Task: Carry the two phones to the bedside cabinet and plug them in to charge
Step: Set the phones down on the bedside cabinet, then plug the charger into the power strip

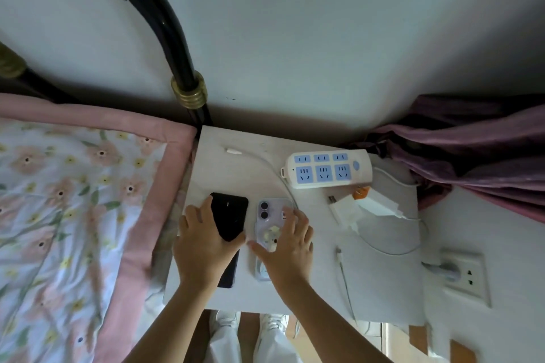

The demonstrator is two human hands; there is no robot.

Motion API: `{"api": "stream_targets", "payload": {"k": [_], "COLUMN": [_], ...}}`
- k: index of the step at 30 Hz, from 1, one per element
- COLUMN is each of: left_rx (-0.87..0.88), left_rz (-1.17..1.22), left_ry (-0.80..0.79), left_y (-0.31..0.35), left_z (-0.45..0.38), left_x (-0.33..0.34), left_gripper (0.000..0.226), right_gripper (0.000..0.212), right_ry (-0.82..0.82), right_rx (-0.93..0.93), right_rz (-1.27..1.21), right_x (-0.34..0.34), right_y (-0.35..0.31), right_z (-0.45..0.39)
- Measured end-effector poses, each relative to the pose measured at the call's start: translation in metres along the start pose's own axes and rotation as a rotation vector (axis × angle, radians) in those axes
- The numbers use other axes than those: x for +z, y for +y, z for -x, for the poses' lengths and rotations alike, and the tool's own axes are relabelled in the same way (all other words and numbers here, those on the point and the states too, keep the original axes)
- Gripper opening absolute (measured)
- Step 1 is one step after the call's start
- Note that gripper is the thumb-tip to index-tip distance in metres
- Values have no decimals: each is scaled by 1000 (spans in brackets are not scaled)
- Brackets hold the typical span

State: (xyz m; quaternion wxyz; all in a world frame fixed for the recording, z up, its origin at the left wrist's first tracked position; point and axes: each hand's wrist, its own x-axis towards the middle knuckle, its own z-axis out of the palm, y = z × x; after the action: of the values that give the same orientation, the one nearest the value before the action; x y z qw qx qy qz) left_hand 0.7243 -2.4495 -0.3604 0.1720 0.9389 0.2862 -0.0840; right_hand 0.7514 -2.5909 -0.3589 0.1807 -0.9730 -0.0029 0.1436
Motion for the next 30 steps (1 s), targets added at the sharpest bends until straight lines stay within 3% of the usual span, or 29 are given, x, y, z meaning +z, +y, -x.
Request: {"api": "stream_targets", "payload": {"k": [2,5,9,15,21,26,30], "left_rx": [-20,-48,46,364,561,541,483], "left_rz": [24,38,82,277,164,198,290], "left_ry": [13,18,51,-67,-140,-184,-171], "left_y": [1,4,22,82,121,119,118], "left_z": [2,2,-10,-47,-72,-85,-86], "left_x": [2,5,1,3,21,21,18], "left_gripper": [90,91,88,78,85,77,75], "right_gripper": [81,58,57,71,57,45,39], "right_ry": [-41,176,286,131,87,-254,-419], "right_rx": [-5,-16,175,275,210,183,206], "right_rz": [-100,-165,-136,-104,-242,-534,-558], "right_x": [-12,-35,-58,-61,-73,-87,-102], "right_y": [10,33,69,85,90,86,75], "right_z": [-3,-11,-29,-42,-50,-62,-76]}}
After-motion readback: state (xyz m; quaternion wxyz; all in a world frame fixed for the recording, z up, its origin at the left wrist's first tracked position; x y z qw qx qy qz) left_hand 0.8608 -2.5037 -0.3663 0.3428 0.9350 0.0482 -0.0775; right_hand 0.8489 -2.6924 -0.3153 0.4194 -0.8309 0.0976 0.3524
